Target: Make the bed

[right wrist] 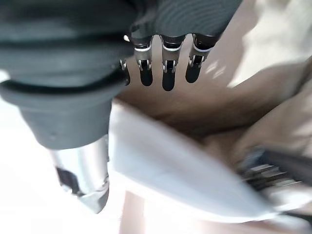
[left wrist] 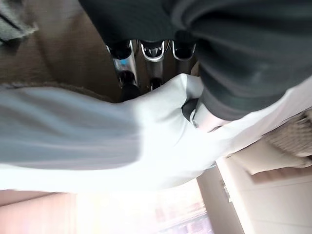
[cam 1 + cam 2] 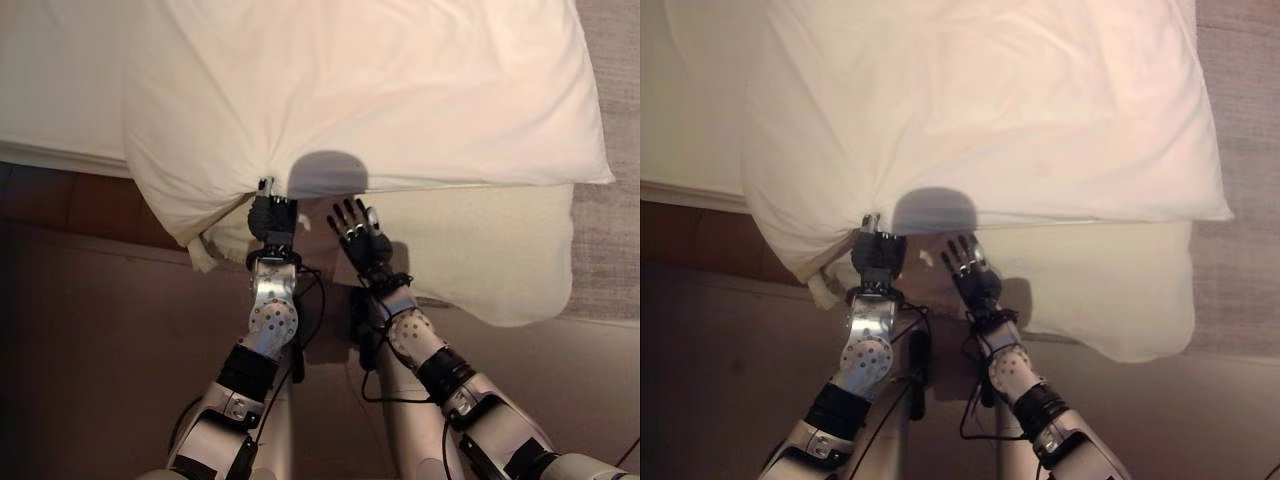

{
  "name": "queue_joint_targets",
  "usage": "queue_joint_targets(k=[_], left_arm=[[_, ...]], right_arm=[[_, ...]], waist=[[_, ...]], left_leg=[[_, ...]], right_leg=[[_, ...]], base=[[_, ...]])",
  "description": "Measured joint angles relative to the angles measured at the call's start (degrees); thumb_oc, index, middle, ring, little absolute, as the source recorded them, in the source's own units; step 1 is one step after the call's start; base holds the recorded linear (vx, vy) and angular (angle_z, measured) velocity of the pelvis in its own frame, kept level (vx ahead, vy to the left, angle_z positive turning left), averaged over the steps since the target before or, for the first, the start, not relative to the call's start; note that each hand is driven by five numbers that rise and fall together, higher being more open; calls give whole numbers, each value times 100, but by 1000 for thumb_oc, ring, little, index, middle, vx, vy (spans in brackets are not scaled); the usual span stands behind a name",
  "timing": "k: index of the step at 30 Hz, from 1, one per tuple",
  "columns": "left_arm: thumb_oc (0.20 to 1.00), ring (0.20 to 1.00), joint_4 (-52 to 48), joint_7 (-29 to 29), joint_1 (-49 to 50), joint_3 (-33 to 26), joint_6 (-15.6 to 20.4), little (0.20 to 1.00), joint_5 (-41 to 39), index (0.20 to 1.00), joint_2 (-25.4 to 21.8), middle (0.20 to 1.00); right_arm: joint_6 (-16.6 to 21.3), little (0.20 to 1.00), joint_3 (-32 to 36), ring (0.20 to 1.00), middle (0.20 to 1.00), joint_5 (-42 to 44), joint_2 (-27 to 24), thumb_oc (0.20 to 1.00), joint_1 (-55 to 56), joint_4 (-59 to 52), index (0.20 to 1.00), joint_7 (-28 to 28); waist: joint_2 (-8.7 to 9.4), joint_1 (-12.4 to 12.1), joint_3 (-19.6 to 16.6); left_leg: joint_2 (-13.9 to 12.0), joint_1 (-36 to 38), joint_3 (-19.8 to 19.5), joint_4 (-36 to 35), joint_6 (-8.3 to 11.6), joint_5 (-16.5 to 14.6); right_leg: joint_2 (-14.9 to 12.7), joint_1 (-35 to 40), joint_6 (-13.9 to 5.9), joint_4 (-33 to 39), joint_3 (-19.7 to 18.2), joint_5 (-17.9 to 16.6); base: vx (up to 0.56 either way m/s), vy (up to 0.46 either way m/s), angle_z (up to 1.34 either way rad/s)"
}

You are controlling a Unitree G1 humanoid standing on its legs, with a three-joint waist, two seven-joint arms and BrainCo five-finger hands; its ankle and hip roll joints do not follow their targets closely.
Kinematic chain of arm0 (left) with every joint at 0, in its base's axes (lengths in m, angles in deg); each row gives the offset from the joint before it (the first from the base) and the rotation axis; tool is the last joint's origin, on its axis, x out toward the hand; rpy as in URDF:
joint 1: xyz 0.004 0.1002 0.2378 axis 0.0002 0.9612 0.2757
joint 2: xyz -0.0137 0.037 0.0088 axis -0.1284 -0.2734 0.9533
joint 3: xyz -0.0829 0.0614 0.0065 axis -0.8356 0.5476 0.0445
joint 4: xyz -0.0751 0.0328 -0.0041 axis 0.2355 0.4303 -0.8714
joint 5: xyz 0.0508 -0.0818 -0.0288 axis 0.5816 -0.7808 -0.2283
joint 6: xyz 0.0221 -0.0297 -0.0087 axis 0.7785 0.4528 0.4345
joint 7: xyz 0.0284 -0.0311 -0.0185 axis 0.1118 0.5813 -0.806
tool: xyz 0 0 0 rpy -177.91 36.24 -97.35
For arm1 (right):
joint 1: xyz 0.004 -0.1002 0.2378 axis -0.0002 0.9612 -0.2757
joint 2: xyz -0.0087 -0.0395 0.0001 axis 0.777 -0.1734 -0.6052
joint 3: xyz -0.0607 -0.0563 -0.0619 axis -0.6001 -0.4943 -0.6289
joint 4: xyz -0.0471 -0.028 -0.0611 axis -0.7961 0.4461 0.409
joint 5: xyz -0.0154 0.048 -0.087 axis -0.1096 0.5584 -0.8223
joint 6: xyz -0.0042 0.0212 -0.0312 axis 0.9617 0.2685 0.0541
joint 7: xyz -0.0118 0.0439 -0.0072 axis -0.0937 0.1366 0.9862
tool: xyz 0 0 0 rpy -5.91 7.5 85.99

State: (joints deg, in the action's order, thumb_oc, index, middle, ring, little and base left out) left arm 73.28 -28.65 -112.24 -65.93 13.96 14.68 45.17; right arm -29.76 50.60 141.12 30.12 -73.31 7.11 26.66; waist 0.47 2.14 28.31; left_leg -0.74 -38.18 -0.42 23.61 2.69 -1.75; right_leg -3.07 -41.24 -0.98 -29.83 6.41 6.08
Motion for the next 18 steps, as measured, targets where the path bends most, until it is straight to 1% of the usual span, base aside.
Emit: queue_joint_targets(k=[3, 4, 7, 10, 16, 18], left_arm=[[200, 200, -119, 232, -6, -129, 54, 200, 161, 200, -26, 200], [200, 200, -199, 398, -3, -202, 96, 200, 275, 200, -21, 200], [200, 200, -285, 715, -13, -381, 132, 200, 583, 200, -19, 200], [200, 200, -293, 1019, -12, -572, 149, 200, 946, 200, -61, 200], [200, 200, -290, 1317, 42, -891, 152, 200, 1154, 200, -117, 200], [200, 200, -289, 1406, 78, -939, 151, 200, 1166, 200, -242, 200]], right_arm=[[169, 1000, 300, 1000, 1000, 108, -31, 1000, -107, -237, 1000, -95], [298, 1000, 394, 1000, 1000, 121, -8, 1000, -170, -323, 1000, -131], [466, 1000, 523, 1000, 1000, 155, -54, 1000, -186, -392, 1000, -277], [589, 1000, 705, 1000, 1000, 153, -97, 1000, -178, -392, 1000, -505], [729, 1000, 1115, 1000, 1000, 150, -176, 1000, -157, -375, 1000, -899], [753, 1000, 1316, 1000, 1000, 140, -251, 1000, -176, -244, 1000, -1086]], waist=[[-74, -16, 41], [-100, -17, 55], [-105, -19, 57], [-108, -20, 58], [-116, -18, 61], [-122, -18, 61]], left_leg=[[5, -9, -18, 5, -3, 9], [4, -14, -37, 6, -8, 12], [5, -21, -38, -2, -8, 12], [5, -69, -35, -3, -4, 15], [-7, -81, -20, 0, -1, 15], [-8, -79, 0, 6, 1, 14]], right_leg=[[-21, -1, 6, -12, 27, 6], [-23, -4, 6, -13, 29, 6], [-26, -15, 14, -13, 29, 13], [-28, -74, 19, -23, 28, 15], [-25, -93, 38, -34, 27, 30], [-28, -96, 40, -40, 27, 33]], base=[[17, 43, 6], [15, 31, 3], [5, 13, 0], [17, 38, -1], [0, 0, 0], [7, 20, -1]])
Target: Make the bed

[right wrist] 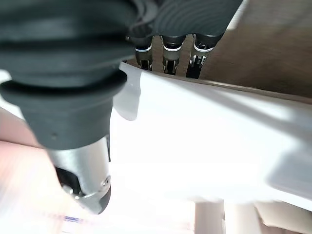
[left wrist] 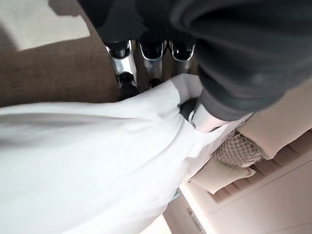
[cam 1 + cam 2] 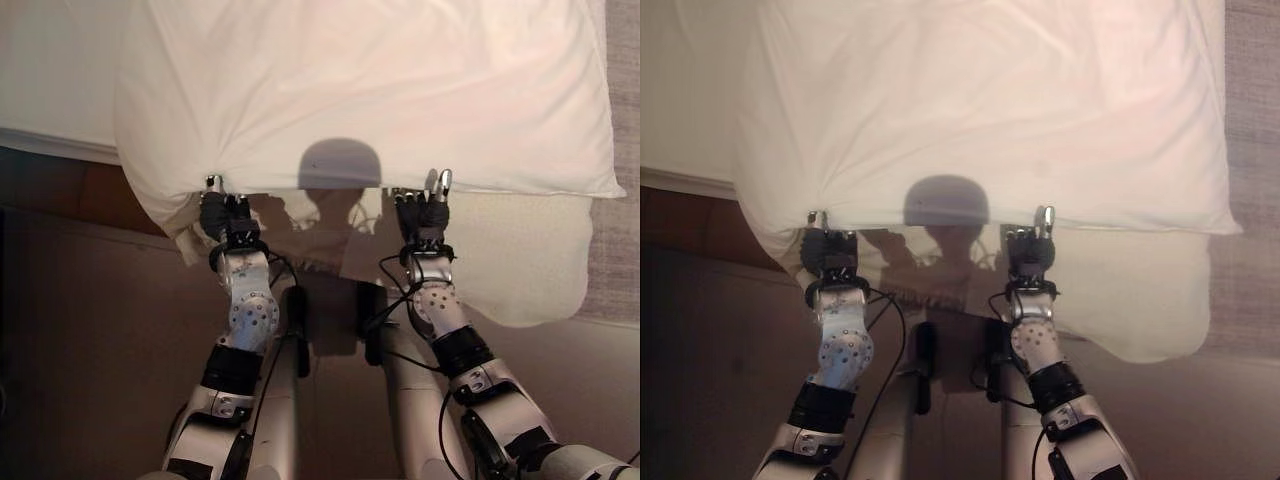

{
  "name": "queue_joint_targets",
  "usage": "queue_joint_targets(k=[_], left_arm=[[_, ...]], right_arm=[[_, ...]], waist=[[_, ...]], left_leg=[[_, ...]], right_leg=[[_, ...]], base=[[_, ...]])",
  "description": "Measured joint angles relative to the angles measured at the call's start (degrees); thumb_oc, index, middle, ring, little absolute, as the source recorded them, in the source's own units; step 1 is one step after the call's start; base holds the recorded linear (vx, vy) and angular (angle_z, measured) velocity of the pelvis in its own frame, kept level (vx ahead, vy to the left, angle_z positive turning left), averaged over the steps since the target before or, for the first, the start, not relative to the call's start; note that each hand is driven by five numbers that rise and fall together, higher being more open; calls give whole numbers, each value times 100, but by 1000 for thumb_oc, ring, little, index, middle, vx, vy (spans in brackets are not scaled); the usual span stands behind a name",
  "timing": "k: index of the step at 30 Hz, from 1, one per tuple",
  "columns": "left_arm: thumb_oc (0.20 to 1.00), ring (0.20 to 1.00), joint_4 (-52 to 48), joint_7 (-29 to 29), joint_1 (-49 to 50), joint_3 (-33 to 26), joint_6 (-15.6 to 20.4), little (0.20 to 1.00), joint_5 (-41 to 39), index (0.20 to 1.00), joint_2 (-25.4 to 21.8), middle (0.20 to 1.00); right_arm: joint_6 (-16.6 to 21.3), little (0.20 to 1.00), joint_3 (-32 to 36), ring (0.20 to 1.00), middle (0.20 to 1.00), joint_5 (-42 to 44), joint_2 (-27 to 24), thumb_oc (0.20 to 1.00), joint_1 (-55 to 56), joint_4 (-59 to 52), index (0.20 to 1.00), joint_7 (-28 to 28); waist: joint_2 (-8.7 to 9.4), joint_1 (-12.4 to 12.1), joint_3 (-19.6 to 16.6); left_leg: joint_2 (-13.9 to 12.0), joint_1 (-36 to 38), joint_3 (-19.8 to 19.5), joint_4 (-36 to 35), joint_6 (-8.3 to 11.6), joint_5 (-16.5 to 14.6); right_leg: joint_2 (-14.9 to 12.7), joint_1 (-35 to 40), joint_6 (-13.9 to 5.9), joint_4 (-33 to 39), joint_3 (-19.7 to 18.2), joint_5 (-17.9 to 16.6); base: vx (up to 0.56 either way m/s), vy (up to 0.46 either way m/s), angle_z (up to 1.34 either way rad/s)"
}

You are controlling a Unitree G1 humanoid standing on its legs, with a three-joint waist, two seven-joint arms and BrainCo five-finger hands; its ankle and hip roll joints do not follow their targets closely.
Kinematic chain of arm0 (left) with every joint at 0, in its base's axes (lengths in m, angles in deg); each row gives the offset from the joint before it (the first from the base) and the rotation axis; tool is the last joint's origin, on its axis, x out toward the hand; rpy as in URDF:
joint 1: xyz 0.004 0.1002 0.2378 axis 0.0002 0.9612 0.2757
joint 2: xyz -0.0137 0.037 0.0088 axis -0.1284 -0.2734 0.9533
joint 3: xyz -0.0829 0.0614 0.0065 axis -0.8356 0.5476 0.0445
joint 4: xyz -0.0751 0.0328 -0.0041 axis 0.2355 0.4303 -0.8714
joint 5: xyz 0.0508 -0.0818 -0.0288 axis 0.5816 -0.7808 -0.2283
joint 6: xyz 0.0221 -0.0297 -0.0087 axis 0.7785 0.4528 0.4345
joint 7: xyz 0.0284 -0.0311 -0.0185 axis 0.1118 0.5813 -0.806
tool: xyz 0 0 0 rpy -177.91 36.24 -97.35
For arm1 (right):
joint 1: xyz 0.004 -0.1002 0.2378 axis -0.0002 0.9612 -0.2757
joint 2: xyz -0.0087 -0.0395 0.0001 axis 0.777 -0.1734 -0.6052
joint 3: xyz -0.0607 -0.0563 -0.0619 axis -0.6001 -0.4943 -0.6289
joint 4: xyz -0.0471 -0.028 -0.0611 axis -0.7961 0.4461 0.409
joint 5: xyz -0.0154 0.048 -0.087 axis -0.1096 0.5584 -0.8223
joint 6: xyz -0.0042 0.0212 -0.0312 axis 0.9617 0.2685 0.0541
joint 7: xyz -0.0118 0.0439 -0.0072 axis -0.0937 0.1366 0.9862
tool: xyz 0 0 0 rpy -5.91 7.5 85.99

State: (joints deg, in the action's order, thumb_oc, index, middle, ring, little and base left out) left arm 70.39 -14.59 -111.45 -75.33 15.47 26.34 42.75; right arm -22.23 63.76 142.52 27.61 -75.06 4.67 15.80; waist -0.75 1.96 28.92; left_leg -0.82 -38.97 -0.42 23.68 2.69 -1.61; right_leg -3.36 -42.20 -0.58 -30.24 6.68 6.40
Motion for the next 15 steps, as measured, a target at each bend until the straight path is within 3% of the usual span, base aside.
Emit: queue_joint_targets(k=[4, 8, 15], left_arm=[[200, 200, 0, 179, -11, -232, -4, 200, 150, 200, -67, 200], [200, 200, 3, 242, -63, -305, -29, 200, 212, 200, -369, 200], [200, 200, 76, 287, -138, -458, -46, 200, 212, 200, -641, 200]], right_arm=[[42, 1000, 196, 1000, 1000, -63, -235, 1000, 4, 148, 1000, -426], [-209, 1000, 236, 1000, 1000, -281, -583, 1000, -105, 748, 1000, -759], [-432, 1000, 472, 1000, 1000, -269, -952, 1000, -516, 1089, 1000, -913]], waist=[[-21, 1, 1], [-25, 0, -2], [-28, 0, -4]], left_leg=[[-5, -17, -5, 19, 0, -1], [-11, -35, -2, 58, 2, -3], [-20, -112, 20, 102, 10, -7]], right_leg=[[1, -13, 2, -5, -1, 1], [5, -28, 2, -30, -2, 1], [5, -139, 5, -103, -16, -1]], base=[[0, 0, 0], [0, 0, 0], [0, 0, 0]])
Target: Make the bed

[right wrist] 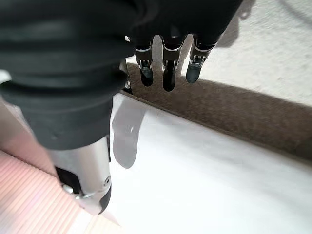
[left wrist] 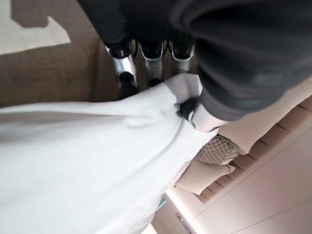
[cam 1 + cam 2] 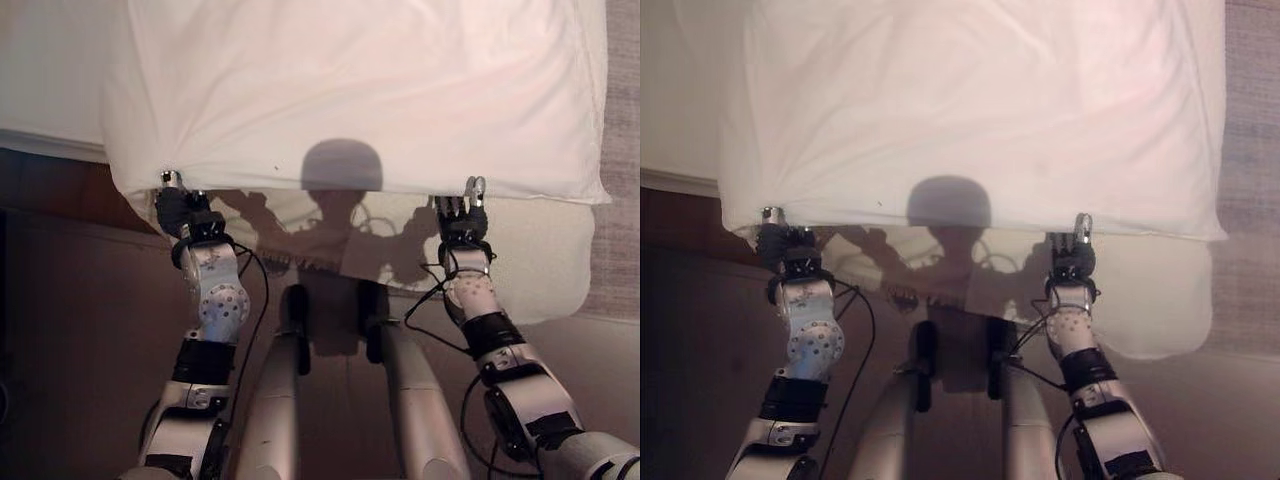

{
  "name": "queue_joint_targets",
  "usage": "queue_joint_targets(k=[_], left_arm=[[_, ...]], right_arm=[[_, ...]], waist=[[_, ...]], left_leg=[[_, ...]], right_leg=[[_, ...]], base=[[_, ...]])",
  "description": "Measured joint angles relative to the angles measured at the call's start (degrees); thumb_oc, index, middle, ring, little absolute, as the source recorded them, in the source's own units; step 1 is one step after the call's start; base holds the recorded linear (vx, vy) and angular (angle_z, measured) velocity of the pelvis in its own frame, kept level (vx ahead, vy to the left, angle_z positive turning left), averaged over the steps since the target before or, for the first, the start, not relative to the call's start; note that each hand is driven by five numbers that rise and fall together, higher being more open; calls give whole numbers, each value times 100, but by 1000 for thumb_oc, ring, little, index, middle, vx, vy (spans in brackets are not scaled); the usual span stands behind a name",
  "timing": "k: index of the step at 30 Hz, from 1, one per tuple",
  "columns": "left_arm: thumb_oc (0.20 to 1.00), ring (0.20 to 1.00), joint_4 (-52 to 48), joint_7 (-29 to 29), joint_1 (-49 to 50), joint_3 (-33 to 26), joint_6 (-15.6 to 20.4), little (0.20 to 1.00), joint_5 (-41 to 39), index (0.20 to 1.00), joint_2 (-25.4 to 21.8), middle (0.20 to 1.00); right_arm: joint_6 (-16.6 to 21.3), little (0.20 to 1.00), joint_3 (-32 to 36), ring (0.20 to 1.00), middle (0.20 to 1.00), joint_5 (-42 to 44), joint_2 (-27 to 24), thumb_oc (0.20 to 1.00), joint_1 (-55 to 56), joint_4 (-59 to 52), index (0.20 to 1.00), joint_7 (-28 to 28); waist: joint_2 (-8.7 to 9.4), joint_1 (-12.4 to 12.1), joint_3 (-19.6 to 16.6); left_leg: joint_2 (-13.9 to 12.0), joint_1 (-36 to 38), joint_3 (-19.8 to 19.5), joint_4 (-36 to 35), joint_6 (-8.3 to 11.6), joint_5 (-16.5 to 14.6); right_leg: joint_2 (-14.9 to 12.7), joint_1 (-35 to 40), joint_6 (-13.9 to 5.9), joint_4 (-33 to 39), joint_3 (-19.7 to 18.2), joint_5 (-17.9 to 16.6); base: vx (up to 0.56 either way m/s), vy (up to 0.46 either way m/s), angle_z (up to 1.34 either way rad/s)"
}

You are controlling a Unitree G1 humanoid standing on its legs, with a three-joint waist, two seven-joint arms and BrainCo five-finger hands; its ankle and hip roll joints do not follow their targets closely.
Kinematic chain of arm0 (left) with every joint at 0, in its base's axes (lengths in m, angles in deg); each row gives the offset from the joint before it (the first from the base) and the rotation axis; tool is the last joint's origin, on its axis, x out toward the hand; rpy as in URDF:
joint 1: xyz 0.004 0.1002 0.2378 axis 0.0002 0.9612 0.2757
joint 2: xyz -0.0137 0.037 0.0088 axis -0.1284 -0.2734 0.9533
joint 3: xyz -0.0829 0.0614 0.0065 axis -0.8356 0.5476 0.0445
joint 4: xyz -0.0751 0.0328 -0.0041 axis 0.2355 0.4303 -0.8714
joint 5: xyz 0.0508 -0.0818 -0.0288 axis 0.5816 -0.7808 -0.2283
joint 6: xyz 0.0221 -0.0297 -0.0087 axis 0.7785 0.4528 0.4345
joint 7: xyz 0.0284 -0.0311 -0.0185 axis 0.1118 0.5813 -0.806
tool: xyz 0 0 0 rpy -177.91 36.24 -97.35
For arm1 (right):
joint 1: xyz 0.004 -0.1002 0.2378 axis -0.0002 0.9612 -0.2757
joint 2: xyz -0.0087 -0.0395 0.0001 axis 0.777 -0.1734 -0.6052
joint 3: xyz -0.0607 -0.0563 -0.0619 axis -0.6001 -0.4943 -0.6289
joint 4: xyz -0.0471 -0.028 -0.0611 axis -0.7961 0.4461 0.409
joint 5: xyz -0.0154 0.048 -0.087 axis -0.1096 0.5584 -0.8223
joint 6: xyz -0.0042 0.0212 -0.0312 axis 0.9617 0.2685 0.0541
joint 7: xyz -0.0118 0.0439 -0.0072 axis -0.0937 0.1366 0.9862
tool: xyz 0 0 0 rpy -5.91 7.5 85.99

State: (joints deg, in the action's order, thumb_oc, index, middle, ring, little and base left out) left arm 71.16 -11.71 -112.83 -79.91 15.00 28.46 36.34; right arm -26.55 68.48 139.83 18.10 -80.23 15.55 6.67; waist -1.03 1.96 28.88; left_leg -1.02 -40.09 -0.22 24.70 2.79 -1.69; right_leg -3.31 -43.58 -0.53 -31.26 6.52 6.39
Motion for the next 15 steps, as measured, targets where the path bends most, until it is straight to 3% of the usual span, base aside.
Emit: queue_joint_targets(k=[7, 15], left_arm=[[200, 200, 36, 21, -44, -30, 0, 200, 0, 200, -23, 200], [200, 200, 61, -6, -55, -138, -1, 200, 0, 200, -23, 200]], right_arm=[[-32, 1000, 304, 1000, 1000, 7, -449, 1000, -283, 306, 1000, -3], [-31, 1000, 427, 1000, 1000, 65, -492, 1000, -357, 385, 1000, 59]], waist=[[-1, -15, -1], [-3, -1, 0]], left_leg=[[-10, 3, -1, -10, 19, 13], [-16, 22, 8, -18, 23, 16]], right_leg=[[8, -9, 2, -4, 1, -1], [13, -9, 2, -8, -2, -1]], base=[[0, -5, 0], [0, 0, 0]])
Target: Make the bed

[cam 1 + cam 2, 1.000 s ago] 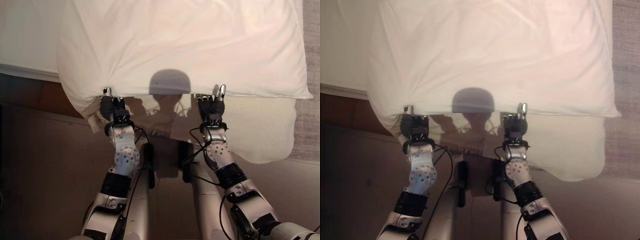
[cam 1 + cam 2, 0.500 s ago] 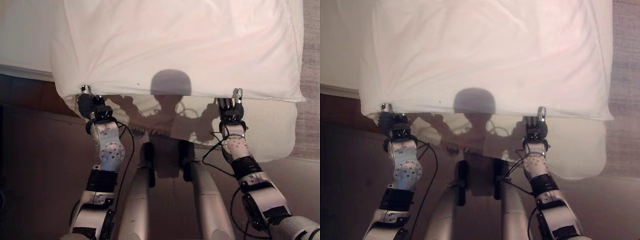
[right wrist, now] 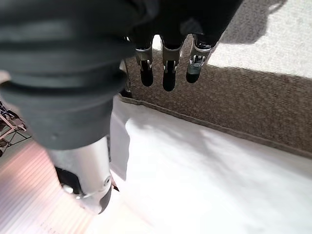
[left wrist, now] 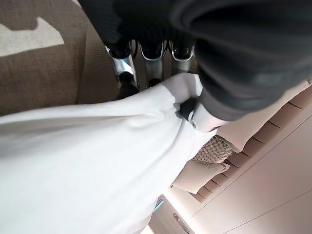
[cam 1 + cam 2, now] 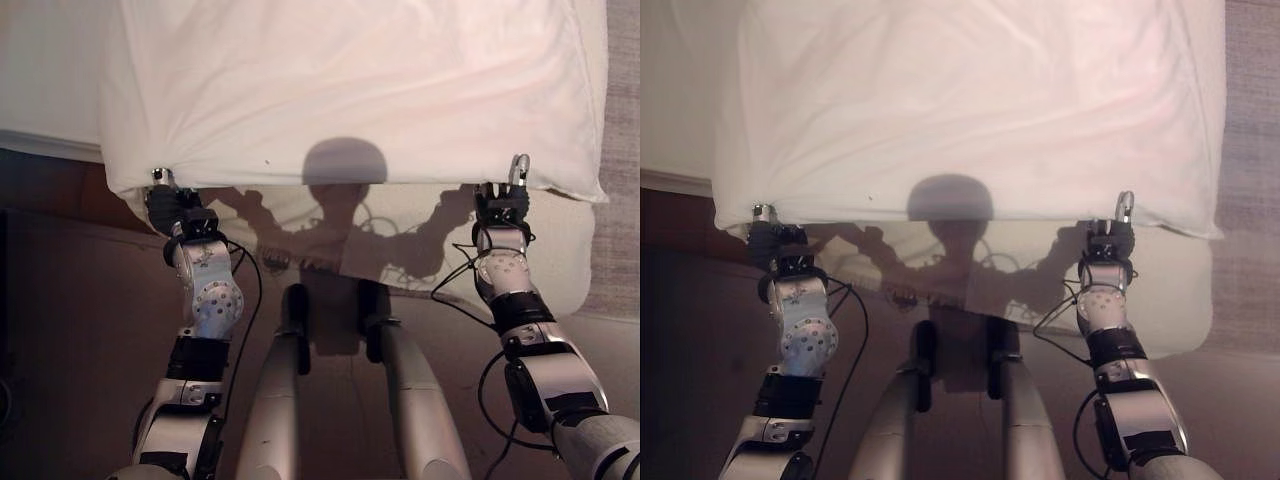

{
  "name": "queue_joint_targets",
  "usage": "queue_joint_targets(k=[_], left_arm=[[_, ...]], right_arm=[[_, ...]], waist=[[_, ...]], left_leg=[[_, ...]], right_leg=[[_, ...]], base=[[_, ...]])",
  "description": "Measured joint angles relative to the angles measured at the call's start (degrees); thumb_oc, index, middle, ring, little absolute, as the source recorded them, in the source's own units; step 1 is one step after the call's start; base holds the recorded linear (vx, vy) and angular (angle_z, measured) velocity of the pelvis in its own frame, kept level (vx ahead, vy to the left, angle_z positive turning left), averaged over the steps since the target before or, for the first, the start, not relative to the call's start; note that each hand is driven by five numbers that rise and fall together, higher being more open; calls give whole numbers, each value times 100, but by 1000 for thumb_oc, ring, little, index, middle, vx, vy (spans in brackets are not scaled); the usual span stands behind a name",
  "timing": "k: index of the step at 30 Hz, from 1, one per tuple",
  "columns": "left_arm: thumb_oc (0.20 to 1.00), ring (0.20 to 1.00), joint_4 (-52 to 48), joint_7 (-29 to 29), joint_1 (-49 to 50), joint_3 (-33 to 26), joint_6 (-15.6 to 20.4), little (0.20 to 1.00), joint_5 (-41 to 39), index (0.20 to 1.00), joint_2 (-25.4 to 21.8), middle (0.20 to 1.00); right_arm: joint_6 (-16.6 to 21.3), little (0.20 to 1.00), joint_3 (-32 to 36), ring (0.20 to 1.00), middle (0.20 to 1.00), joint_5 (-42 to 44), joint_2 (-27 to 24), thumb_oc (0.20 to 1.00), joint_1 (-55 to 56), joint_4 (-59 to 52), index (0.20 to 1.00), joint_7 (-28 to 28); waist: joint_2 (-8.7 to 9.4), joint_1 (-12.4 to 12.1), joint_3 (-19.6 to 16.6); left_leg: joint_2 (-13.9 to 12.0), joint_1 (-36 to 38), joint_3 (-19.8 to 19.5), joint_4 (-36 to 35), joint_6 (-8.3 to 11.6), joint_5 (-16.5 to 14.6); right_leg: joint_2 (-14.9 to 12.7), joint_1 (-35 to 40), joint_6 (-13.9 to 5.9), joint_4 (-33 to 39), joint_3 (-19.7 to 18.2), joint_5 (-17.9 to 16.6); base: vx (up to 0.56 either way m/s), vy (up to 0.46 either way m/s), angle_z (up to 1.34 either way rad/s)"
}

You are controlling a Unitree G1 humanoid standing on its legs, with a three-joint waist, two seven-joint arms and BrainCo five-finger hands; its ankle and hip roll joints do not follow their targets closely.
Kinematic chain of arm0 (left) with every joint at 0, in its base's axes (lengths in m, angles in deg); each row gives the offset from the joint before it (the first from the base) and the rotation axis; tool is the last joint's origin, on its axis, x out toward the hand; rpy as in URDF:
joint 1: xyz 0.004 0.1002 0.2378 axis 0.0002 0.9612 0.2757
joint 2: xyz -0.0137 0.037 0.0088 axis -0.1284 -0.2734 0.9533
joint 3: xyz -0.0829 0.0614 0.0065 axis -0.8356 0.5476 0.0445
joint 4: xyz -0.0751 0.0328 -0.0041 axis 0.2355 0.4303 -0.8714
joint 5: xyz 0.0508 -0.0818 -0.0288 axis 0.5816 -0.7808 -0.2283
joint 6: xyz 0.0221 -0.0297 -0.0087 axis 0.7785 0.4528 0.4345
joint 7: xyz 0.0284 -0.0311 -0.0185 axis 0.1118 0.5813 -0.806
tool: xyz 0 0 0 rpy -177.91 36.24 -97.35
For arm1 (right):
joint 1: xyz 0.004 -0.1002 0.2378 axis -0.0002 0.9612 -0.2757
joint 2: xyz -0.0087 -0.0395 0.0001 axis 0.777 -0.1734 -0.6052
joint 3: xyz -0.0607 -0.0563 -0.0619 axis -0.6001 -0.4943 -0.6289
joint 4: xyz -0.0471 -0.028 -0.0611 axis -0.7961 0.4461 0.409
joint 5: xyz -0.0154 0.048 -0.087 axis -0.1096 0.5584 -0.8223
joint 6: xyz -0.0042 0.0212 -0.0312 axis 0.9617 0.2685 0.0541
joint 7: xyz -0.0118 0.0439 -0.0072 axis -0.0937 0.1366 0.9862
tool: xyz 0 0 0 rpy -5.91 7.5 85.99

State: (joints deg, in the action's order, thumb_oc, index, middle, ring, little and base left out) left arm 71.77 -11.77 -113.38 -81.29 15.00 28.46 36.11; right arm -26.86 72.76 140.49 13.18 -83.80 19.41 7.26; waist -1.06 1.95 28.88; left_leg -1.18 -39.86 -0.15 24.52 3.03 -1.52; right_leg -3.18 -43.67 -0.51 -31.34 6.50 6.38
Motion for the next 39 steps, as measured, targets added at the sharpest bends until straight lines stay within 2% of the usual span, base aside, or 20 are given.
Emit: queue_joint_targets(k=[7, 9, 10, 11, 12, 27, 28, 29, 30, 31, 36, 39], left_arm=[[200, 200, 60, -49, 11, -39, 0, 200, 0, 200, 0, 200], [200, 200, 60, -51, 15, -42, 0, 200, 0, 200, 0, 200], [200, 200, 60, -55, 15, -42, 0, 200, 0, 200, 0, 200], [200, 200, 60, -59, 14, -44, 0, 200, 0, 200, 0, 200], [200, 200, 60, -58, 14, -55, 0, 200, -1, 200, 1, 200], [200, 200, 123, -179, 99, -85, 0, 200, -4, 200, 18, 200], [285, 285, 153, -197, 113, -85, 0, 285, -7, 285, 26, 285], [809, 809, 157, -242, 131, -85, 0, 809, -16, 809, 38, 809], [922, 922, 157, -284, 144, -86, 0, 922, -21, 922, 51, 922], [1000, 1000, 157, -403, 189, -136, 0, 1000, -92, 1000, 97, 1000], [1000, 1000, 162, -781, 497, -283, -1, 1000, -476, 1000, 235, 1000], [1000, 1000, 292, -1147, 727, -305, -1, 1000, -823, 1000, 436, 1000]], right_arm=[[14, 1000, 172, 1000, 1000, 57, -1, 1000, 9, -18, 1000, 153], [13, 511, 185, 511, 511, 54, -15, 511, 10, -13, 511, 153], [7, 238, 185, 238, 238, 55, -40, 238, 6, 19, 238, 155], [6, 238, 185, 238, 238, 55, -51, 238, 7, 19, 238, 154], [5, 200, 185, 200, 200, 54, -58, 200, 4, 17, 200, 154], [-22, 200, 172, 200, 200, 52, -59, 200, 2, -360, 200, 330], [-10, 200, 172, 200, 200, 52, -59, 200, 2, -361, 200, 357], [13, 200, 172, 200, 200, 52, -58, 200, 8, -379, 200, 369], [34, 200, 173, 200, 200, 52, -57, 200, 25, -426, 200, 368], [107, 200, 179, 200, 200, 52, -57, 200, 94, -632, 200, 376], [283, 200, 178, 200, 200, 51, -14, 200, 430, -1414, 200, 437], [471, 200, 251, 200, 200, 52, 220, 200, 721, -1930, 200, 598]], waist=[[-7, 2, -1], [-13, 4, -4], [-15, -1, -5], [-17, -2, -4], [-18, -2, -4], [-19, -13, -3], [-21, -10, -2], [-23, -10, -2], [-25, -12, -1], [-56, -18, -5], [-157, -18, -22], [-161, -8, -21]], left_leg=[[-1, 9, 11, -27, 0, 0], [0, 8, 16, -39, 0, 0], [3, 9, 21, -54, 0, 1], [3, 8, 24, -59, 0, 1], [3, 9, 31, -71, 0, 1], [3, 19, 134, -97, -11, 8], [3, 21, 138, -97, -12, 8], [2, 22, 139, -99, -12, 8], [1, 23, 139, -99, -12, 8], [3, 23, 138, -102, -13, 9], [0, 35, 145, -128, -19, 12], [3, 69, 171, -163, -26, 19]], right_leg=[[2, -4, 0, 12, -9, 0], [3, -10, 0, 23, -17, 0], [2, -14, 0, 23, -22, 0], [2, -17, 0, 23, -25, 0], [2, -23, 0, 26, -31, 0], [12, -60, 1, 48, -106, -1], [13, -61, 1, 48, -109, -1], [14, -61, 1, 49, -112, -1], [14, -60, 1, 49, -112, -1], [13, -60, 3, 51, -113, -3], [24, -56, 23, 83, -134, -16], [26, -48, 23, 86, -161, -17]], base=[[0, 0, 0], [0, 0, 0], [0, 0, 0], [0, 0, 0], [0, 0, 0], [0, 0, -1], [0, 0, 0], [0, 0, 0], [0, 0, 0], [0, 0, 0], [4, -1, -1], [1, 0, -1]])
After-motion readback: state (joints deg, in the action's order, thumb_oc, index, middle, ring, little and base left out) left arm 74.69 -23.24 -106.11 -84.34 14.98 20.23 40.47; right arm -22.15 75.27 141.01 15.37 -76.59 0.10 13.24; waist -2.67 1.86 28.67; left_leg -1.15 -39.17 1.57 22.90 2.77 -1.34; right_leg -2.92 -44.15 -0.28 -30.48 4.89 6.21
